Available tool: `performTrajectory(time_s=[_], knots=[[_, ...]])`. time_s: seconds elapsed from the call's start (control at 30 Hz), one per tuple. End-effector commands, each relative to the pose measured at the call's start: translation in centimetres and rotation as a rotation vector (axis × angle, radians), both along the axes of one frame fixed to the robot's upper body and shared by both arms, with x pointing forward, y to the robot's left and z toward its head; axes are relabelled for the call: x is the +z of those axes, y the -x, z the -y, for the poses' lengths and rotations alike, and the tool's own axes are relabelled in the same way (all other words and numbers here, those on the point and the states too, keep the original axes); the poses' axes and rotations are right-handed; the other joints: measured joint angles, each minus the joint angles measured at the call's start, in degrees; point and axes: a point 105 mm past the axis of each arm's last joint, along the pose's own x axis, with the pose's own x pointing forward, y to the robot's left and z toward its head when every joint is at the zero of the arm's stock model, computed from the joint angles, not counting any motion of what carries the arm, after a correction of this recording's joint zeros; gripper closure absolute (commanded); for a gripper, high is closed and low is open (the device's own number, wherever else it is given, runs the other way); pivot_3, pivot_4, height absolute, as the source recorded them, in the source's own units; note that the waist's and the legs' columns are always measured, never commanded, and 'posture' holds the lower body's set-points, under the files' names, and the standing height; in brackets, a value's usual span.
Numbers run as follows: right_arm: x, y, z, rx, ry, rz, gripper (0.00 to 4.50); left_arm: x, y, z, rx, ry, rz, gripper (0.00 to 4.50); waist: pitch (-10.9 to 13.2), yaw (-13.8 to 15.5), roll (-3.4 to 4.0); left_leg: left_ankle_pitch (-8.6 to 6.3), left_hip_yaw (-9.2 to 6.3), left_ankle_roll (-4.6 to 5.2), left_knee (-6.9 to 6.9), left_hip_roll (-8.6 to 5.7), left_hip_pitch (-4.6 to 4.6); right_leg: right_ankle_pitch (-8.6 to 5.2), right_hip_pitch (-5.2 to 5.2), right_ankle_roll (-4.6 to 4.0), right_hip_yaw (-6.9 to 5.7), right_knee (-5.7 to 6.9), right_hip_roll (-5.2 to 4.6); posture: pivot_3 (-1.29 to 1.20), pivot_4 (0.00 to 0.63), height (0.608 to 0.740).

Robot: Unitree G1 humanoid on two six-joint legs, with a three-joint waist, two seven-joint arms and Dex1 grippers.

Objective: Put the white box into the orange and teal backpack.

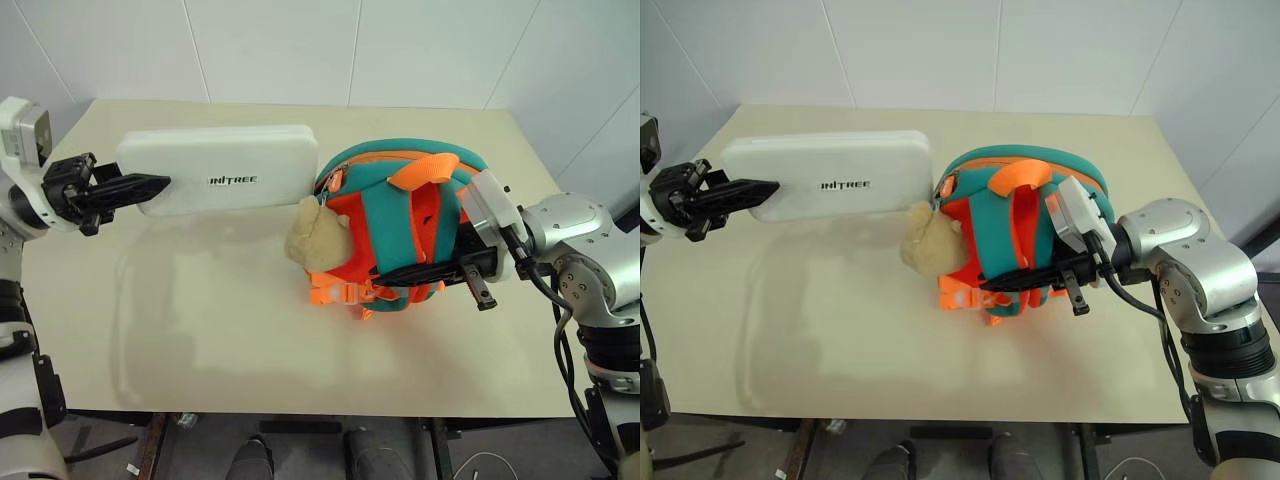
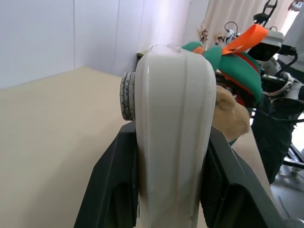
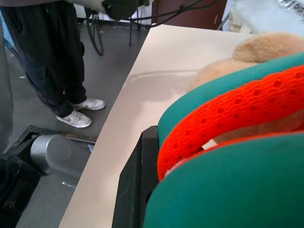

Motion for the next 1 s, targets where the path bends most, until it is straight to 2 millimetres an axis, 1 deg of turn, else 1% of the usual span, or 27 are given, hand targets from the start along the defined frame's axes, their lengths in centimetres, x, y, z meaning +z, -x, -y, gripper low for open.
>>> performTrajectory(time_s=[0.03,0.2,0.3,0.4,0.53,0.67,0.77,0.9,1.0], knots=[[1.4,1.6,0.0,0.059,-0.004,0.088,4.50,1.0,1.1,0.7,-0.108,-0.043,0.048,3.25,0.0,0.0,0.01,0.00,0.00,0.00,-0.01,0.00,0.00,0.00,0.00,0.00,-0.01,0.00,0.00,0.00,0.150,0.740],[2.3,2.7,-0.3,0.116,-0.006,0.106,4.50,1.2,1.3,1.9,-0.179,-0.046,0.030,3.25,0.0,-0.1,0.02,0.00,-0.01,0.00,-0.04,0.01,0.00,0.00,-0.02,0.00,-0.01,0.01,0.00,0.00,0.150,0.740],[2.8,3.2,-0.3,0.140,-0.007,0.108,4.50,1.2,1.6,2.2,-0.200,-0.047,0.015,3.25,0.0,0.0,0.03,0.00,-0.02,0.00,-0.03,0.01,0.00,0.00,-0.01,0.00,-0.01,0.01,0.00,0.00,0.150,0.740],[3.0,3.2,-0.1,0.143,-0.001,0.114,4.50,1.2,1.8,2.3,-0.210,-0.048,0.015,3.25,0.0,0.0,0.03,0.00,-0.04,0.00,-0.04,0.01,0.00,0.00,-0.01,0.00,-0.04,0.01,0.00,0.00,0.150,0.740],[3.7,2.8,0.0,0.134,-0.006,0.131,4.50,2.1,2.5,2.5,-0.236,-0.034,0.042,3.25,0.0,-0.1,0.05,0.00,-0.04,0.00,-0.01,0.01,-0.01,0.00,0.00,0.00,-0.04,0.03,0.00,0.00,0.150,0.740],[3.4,2.5,0.1,0.129,0.005,0.125,4.50,2.4,3.3,2.9,-0.278,-0.031,0.033,3.25,0.0,0.0,0.05,0.00,-0.05,0.00,-0.02,0.02,-0.01,0.00,-0.01,0.00,-0.05,0.03,0.01,0.00,0.150,0.740],[2.9,2.1,-0.1,0.121,-0.001,0.108,4.50,1.6,3.8,3.5,-0.310,-0.059,0.003,3.25,0.0,-0.1,0.06,0.00,-0.05,0.00,-0.03,0.02,-0.01,-0.01,-0.01,0.00,-0.05,0.02,0.00,0.00,0.150,0.740],[2.2,1.8,0.1,0.115,0.008,0.093,4.50,0.7,3.6,4.0,-0.317,-0.094,0.004,3.25,0.1,-0.1,0.09,0.01,-0.05,0.00,-0.01,0.02,0.01,-0.01,-0.01,-0.01,-0.05,0.07,0.01,0.00,0.150,0.740],[2.1,1.4,0.1,0.106,0.005,0.088,4.50,-0.2,3.3,4.3,-0.299,-0.158,-0.005,3.26,0.1,-0.1,0.09,0.01,-0.06,0.00,0.09,0.02,0.01,-0.01,0.03,-0.01,-0.05,0.09,0.01,0.00,0.150,0.740]])
